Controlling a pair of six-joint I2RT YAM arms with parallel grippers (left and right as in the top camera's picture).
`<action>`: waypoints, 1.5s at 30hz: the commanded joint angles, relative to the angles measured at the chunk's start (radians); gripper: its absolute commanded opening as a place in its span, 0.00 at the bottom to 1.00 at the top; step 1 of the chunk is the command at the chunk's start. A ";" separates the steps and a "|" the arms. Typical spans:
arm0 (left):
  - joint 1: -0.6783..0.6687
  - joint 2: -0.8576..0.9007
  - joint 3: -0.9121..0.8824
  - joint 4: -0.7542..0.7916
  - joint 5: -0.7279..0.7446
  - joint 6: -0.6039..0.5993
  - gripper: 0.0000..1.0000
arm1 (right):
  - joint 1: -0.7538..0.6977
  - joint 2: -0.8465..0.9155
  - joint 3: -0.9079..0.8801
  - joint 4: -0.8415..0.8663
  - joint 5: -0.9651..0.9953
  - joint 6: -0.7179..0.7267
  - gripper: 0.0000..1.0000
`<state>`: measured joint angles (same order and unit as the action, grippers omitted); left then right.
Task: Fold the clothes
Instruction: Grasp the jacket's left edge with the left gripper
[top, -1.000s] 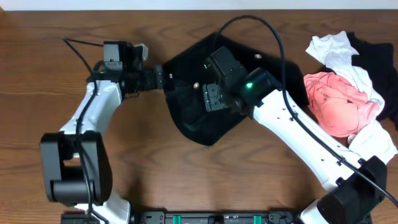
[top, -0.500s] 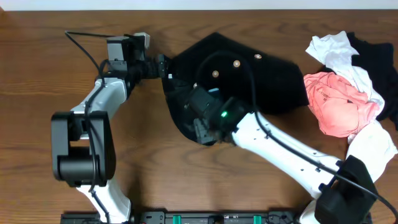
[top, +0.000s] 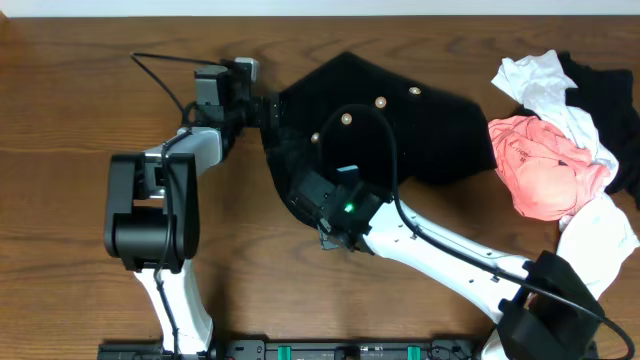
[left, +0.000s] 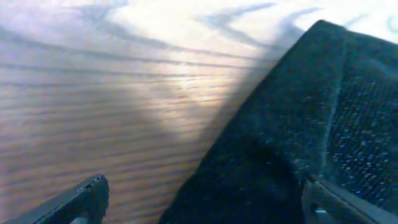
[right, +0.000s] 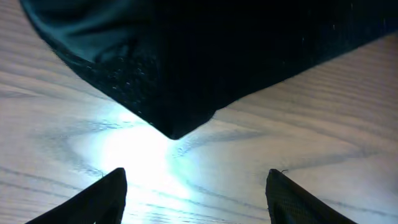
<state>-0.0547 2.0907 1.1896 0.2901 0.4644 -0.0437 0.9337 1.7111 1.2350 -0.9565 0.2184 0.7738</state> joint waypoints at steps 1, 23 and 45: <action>0.006 0.008 0.010 0.002 -0.004 0.043 0.99 | 0.006 0.006 -0.005 0.005 0.029 0.034 0.69; 0.193 -0.076 0.010 -0.241 0.285 0.350 1.00 | 0.006 0.019 -0.008 0.036 0.012 0.029 0.73; 0.084 -0.001 0.009 -0.163 0.125 0.462 0.97 | 0.003 0.117 -0.008 0.090 -0.058 0.014 0.70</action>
<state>0.0479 2.0495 1.1900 0.1181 0.6086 0.3981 0.9337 1.8225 1.2335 -0.8696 0.1585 0.7849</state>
